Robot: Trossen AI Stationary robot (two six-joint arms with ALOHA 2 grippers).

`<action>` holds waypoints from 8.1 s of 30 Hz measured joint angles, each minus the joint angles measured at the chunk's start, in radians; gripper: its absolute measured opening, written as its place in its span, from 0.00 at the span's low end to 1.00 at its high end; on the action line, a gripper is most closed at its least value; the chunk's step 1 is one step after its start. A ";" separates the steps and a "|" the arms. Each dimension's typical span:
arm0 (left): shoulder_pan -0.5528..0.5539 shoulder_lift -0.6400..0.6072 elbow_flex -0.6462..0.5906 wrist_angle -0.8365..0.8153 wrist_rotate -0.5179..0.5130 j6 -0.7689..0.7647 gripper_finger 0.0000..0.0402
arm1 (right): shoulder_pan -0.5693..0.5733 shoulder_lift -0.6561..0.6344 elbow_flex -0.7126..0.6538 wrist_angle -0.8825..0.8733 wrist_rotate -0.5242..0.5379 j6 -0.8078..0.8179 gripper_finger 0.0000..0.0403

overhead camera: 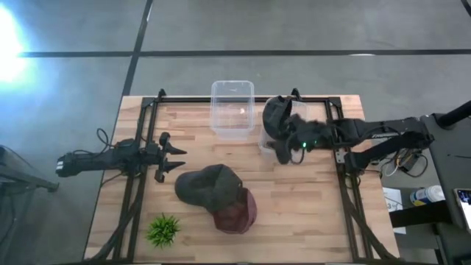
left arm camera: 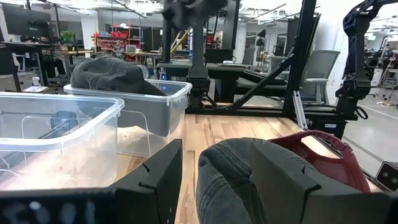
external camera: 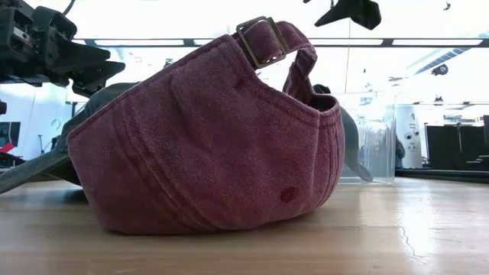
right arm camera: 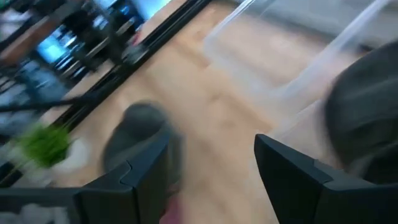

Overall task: Pick & Place hat
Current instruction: Put the black cap into the right transparent bin

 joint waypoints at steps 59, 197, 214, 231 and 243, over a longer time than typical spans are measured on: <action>-0.288 0.541 0.226 -0.549 -0.205 -1.554 0.42 | 0.093 0.798 0.239 0.159 -0.358 0.349 0.56; -0.229 1.364 1.202 -0.265 -0.350 -0.560 0.50 | 0.049 -0.088 0.089 -0.380 0.583 0.175 0.04; -0.324 1.371 0.907 -0.314 -0.341 -0.947 0.50 | -0.240 0.037 -0.171 -0.273 0.147 0.114 0.03; -0.418 1.371 0.818 -0.316 -0.208 -0.983 0.50 | -0.275 0.033 -0.214 -0.209 0.034 0.122 0.51; -0.571 1.371 0.818 -0.330 -0.093 -0.403 0.50 | -0.275 0.033 -0.154 -0.210 0.034 0.027 0.63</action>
